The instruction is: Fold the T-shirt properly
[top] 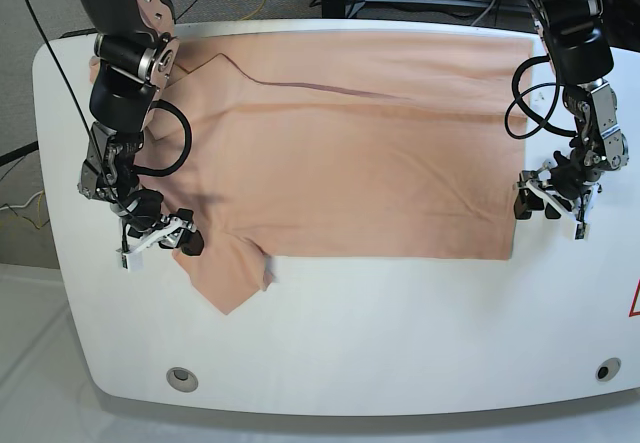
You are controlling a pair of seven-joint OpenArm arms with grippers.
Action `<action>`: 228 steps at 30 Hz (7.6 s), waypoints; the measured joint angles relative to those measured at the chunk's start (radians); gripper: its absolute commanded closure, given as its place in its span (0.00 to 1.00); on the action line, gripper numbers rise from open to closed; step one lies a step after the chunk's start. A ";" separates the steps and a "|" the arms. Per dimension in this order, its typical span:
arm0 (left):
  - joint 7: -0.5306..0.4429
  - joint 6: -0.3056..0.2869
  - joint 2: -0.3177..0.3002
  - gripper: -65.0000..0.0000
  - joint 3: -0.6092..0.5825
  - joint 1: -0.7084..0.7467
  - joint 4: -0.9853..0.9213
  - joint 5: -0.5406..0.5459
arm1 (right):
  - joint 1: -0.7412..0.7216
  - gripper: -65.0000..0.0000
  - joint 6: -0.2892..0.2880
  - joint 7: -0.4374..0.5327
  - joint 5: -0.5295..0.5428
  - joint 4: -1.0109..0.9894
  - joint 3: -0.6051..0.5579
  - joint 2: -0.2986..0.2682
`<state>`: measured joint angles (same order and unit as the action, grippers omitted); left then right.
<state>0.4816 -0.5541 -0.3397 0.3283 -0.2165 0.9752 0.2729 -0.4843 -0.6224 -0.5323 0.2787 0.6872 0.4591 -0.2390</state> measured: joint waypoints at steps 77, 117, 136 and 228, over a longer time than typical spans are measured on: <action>-0.103 -0.034 0.043 0.45 -0.040 -0.124 -0.183 0.019 | 0.007 0.53 -0.085 0.042 -0.036 -0.021 0.000 0.014; -0.090 -0.037 0.077 0.91 -0.047 -0.128 -0.191 0.034 | 0.014 0.57 -0.086 0.040 -0.055 -0.005 -0.001 0.017; -0.053 -0.038 0.085 1.00 -0.047 -0.133 -0.183 0.032 | 0.014 1.00 -0.082 0.004 -0.076 0.018 0.004 0.015; 0.191 0.047 -0.016 1.00 0.064 0.453 0.750 0.101 | 0.682 1.00 -0.077 -0.615 0.037 1.253 0.022 0.036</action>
<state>0.6724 -0.5076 -0.3553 0.3920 0.2367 1.7252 0.3740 0.1982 -0.6994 -1.1477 0.3157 1.9404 0.4808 -0.2028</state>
